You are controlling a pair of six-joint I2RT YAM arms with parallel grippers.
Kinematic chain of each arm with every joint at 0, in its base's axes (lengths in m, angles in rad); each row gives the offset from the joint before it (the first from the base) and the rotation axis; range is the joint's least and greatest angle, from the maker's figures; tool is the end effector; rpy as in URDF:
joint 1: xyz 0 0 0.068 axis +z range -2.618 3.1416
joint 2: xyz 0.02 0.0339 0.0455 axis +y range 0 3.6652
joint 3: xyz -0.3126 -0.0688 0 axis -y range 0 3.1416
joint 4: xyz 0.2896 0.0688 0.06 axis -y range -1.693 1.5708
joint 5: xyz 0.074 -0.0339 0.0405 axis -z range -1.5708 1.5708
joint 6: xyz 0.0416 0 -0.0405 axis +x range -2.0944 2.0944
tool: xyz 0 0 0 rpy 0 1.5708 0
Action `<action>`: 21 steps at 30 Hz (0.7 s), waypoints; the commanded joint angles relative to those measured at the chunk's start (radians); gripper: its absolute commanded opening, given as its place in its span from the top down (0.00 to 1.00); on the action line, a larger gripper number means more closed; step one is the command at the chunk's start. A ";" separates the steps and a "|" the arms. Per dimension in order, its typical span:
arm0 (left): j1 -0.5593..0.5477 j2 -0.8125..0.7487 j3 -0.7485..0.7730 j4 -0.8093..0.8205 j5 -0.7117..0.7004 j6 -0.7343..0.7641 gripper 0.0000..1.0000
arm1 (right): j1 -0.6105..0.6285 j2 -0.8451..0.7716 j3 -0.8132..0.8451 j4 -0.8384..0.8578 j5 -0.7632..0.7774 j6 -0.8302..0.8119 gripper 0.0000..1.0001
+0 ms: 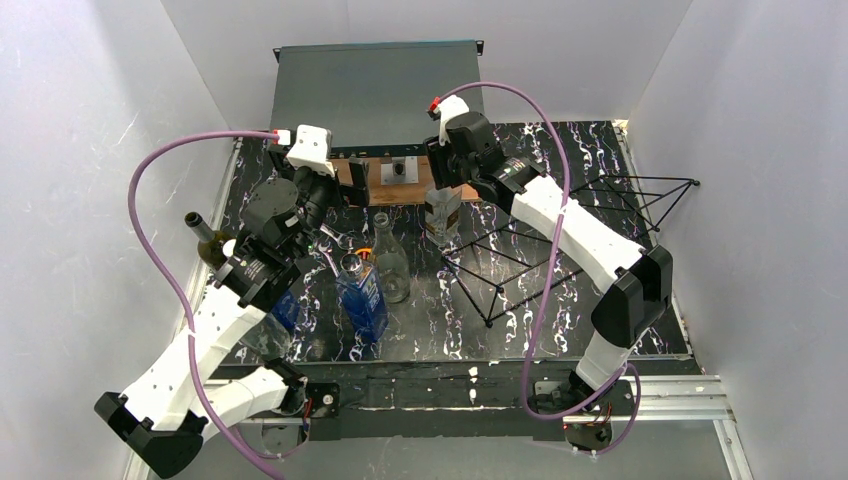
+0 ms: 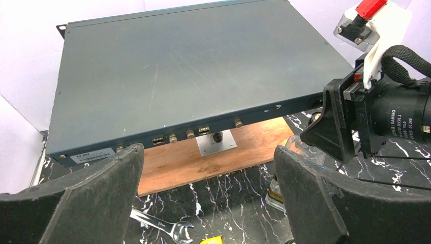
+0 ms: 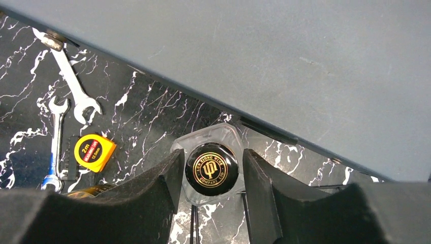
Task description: Put the wine bottle on the wine rack
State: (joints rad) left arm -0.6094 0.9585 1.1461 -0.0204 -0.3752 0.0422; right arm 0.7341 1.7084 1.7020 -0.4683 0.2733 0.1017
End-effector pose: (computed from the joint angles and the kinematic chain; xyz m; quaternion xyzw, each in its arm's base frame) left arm 0.1931 -0.1162 0.5010 0.0681 0.6465 -0.0943 0.7540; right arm 0.3448 0.2960 0.4292 -0.1955 0.8257 0.1032 0.5189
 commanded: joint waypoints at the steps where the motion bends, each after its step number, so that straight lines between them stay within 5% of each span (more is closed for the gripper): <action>1: 0.008 -0.009 -0.008 0.048 0.005 0.007 0.02 | -0.002 -0.002 0.011 0.063 -0.011 -0.017 0.46; 16: 0.008 -0.010 -0.007 0.046 0.006 0.010 0.02 | -0.006 0.013 0.004 0.055 -0.032 -0.018 0.40; 18: 0.008 -0.010 -0.008 0.045 0.005 0.012 0.02 | -0.007 0.011 -0.001 0.062 -0.031 -0.017 0.44; 21: 0.007 -0.010 -0.006 0.043 0.008 0.010 0.02 | -0.009 0.007 -0.004 0.071 -0.035 -0.023 0.63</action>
State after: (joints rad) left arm -0.6048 0.9600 1.1427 -0.0032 -0.3695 0.0456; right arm 0.7322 1.7092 1.6989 -0.4530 0.2520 0.0910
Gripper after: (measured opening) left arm 0.983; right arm 0.475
